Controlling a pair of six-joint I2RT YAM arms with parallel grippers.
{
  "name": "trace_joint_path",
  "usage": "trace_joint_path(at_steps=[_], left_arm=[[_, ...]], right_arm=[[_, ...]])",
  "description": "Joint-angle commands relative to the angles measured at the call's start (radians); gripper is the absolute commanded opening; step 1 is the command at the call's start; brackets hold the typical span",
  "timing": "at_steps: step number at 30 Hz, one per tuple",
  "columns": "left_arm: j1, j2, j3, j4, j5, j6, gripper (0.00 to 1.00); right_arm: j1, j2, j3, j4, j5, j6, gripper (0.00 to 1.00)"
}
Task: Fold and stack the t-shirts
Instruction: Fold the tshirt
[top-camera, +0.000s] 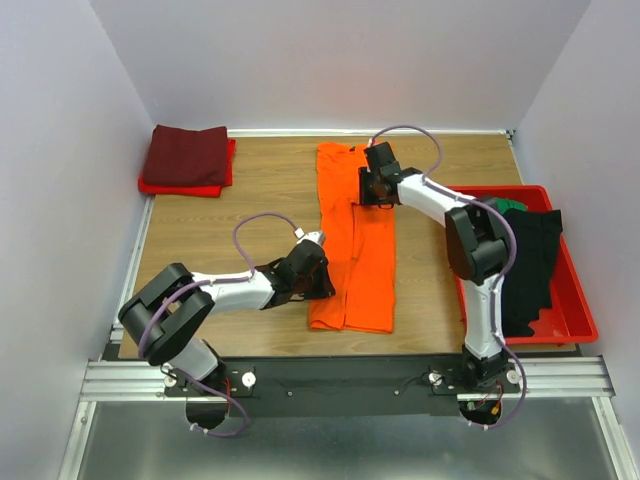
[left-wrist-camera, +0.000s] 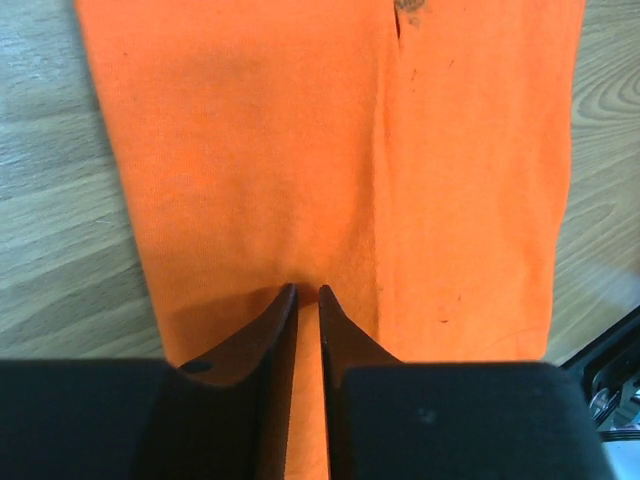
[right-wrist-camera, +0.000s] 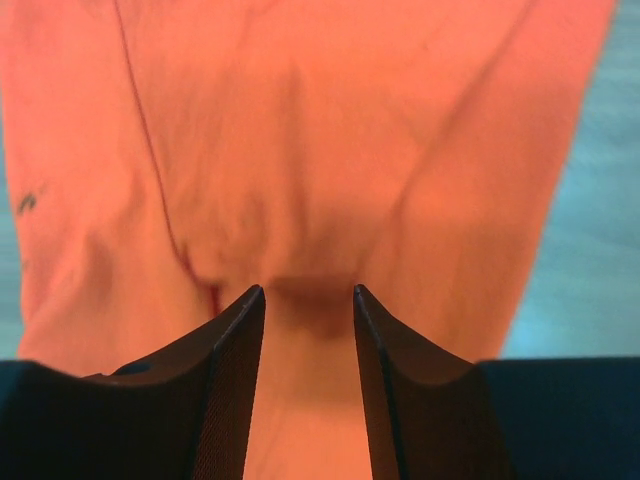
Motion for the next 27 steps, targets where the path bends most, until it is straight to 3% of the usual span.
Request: trace_joint_path(at_steps=[1, 5, 9, 13, 20, 24, 27], left_arm=[[-0.005, -0.024, -0.004, -0.024, -0.039, 0.049, 0.26], [-0.003, -0.071, 0.01, -0.033, -0.04, 0.057, 0.27], [0.029, -0.145, 0.036, -0.113, -0.103, 0.052, 0.28], [0.077, -0.178, 0.038, -0.141, -0.077, 0.088, 0.27], [0.077, -0.214, -0.021, -0.184, 0.011, 0.089, 0.22], [0.077, -0.266, -0.097, -0.202, 0.02, 0.057, 0.37], [0.078, -0.28, -0.114, -0.211, 0.051, 0.056, 0.4]], right_arm=[[0.001, -0.184, -0.085, -0.03, -0.037, 0.06, 0.5], [0.053, -0.365, -0.261, -0.025, -0.052, 0.109, 0.5], [0.179, -0.552, -0.556, 0.025, -0.056, 0.177, 0.5], [0.292, -0.695, -0.715, 0.047, -0.057, 0.266, 0.5], [0.526, -0.787, -0.803, 0.044, 0.006, 0.392, 0.5], [0.639, -0.763, -0.814, 0.044, 0.021, 0.451, 0.5], [0.685, -0.741, -0.823, 0.044, 0.03, 0.478, 0.5]])
